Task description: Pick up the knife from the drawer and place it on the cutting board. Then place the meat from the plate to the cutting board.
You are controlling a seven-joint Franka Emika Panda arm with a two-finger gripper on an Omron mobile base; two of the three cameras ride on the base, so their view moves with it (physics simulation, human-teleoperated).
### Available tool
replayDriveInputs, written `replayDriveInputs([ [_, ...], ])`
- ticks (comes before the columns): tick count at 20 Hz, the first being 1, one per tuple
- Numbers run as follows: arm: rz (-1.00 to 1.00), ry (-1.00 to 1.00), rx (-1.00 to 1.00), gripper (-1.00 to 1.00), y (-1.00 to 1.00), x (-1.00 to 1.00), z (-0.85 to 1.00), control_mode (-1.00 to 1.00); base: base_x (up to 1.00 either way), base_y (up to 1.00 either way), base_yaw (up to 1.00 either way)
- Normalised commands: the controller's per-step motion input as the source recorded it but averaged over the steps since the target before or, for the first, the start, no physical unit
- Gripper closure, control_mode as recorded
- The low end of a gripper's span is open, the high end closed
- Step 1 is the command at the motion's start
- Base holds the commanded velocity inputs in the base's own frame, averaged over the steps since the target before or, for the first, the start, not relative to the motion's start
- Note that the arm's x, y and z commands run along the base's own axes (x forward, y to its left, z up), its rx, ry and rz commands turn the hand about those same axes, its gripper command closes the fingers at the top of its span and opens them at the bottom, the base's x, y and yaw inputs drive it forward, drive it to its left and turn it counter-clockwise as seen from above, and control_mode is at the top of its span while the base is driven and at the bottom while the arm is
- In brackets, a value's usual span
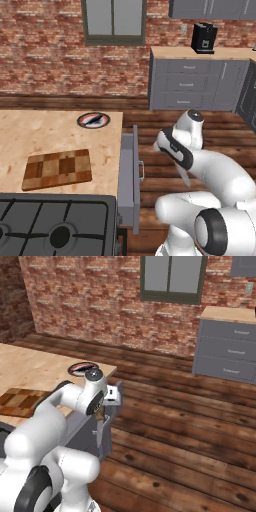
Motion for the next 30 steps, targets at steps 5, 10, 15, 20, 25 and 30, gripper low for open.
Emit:
replayDriveInputs([
  [5, -0.02, -0.03, -0.17, 1.00, -0.02, 0.00, 0.12, -1.00, 0.00, 0.00, 0.00],
  [10, -0.01, -0.05, -0.12, 1.00, -0.05, -0.23, 0.27, -1.00, 0.00, 0.00, 0.00],
  [15, -0.03, 0.00, -0.02, 1.00, -0.10, -0.40, 0.37, -1.00, 0.00, 0.00, 0.00],
  [20, -0.01, 0.03, 0.00, 1.00, -0.02, -0.24, 0.48, -1.00, 0.00, 0.00, 0.00],
  [25, 0.00, 0.03, 0.07, 1.00, 0.00, -0.05, 0.42, -1.00, 0.00, 0.00, 0.00],
  [30, 0.00, 0.01, 0.04, 1.00, 0.00, -0.05, 0.07, -1.00, 0.00, 0.00, 0.00],
])
